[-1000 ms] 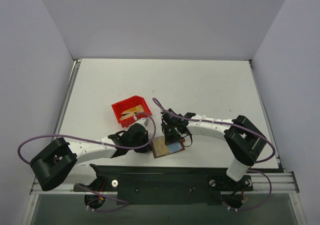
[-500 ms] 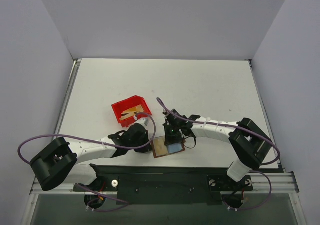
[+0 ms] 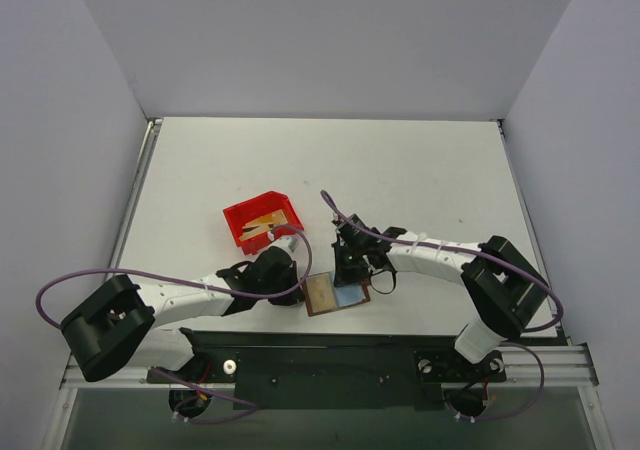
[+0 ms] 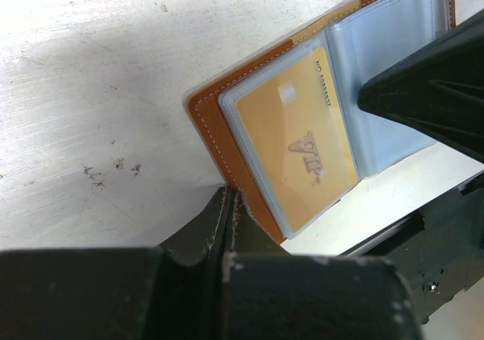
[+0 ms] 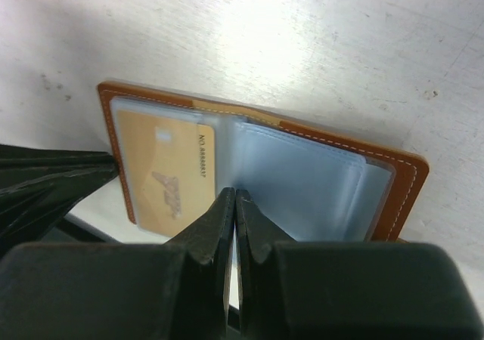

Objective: Put the credit cards into the card holder
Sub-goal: Insert the credit card into the card holder.

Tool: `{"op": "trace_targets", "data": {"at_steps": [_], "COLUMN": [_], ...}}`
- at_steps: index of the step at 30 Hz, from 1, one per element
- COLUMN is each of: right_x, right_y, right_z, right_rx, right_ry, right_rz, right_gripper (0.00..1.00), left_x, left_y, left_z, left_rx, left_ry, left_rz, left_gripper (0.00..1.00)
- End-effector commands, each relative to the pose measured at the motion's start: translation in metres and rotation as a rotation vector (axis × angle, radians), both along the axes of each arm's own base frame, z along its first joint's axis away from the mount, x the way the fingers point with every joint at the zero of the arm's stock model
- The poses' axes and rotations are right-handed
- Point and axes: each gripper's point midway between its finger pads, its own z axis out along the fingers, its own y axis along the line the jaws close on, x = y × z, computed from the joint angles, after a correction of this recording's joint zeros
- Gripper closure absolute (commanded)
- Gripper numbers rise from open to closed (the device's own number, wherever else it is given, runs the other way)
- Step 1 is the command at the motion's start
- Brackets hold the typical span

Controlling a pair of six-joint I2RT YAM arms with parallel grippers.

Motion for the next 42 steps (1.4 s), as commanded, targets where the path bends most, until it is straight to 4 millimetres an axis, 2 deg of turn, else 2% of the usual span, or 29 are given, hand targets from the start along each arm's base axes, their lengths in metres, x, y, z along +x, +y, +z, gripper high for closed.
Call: {"op": "trace_targets", "data": {"at_steps": [1,10,16,20,22,26,30,33,35,42], "right_x": [-0.004,-0.013,-0.018,-0.017,-0.011,0.001,0.011,0.015,0.014,0.008], "right_y": [0.000,0.009,0.023,0.027,0.020,0.002,-0.028,-0.055,-0.066,-0.079], "right_z": [-0.008,-0.015,-0.008,0.007,0.015,0.041,0.053,0.054,0.052,0.038], "right_rx": [-0.036,-0.045,0.034,0.070,0.047,-0.015,-0.148,-0.262,-0.316,-0.391], "right_ry": [0.025,0.050,0.065,0.029,-0.017,-0.120,-0.190,-0.215,-0.208,-0.173], "right_rz": [0.030,0.069,0.105,0.124,0.108,0.081,0.020,-0.045,-0.066,-0.098], "right_gripper": [1.00,1.00,1.00,1.00,0.98,0.79,0.63,0.56,0.50,0.46], "left_x": [0.001,0.001,0.002,0.002,0.002,0.003,0.003,0.004,0.004,0.006], "left_y": [0.005,0.004,0.002,0.003,0.003,0.001,0.001,0.001,0.000,-0.002], "left_z": [-0.006,-0.007,-0.006,-0.007,-0.006,-0.005,-0.005,-0.003,-0.003,-0.003], "left_rx": [0.047,0.049,0.048,0.051,0.052,0.048,0.050,0.048,0.049,0.050], "left_ry": [0.003,0.003,0.002,0.003,0.002,0.001,-0.003,-0.006,-0.007,-0.006], "left_rz": [0.006,0.003,0.000,-0.001,0.000,-0.004,-0.006,-0.005,-0.006,-0.014], "left_gripper": [1.00,1.00,1.00,1.00,1.00,1.00,1.00,1.00,1.00,1.00]}}
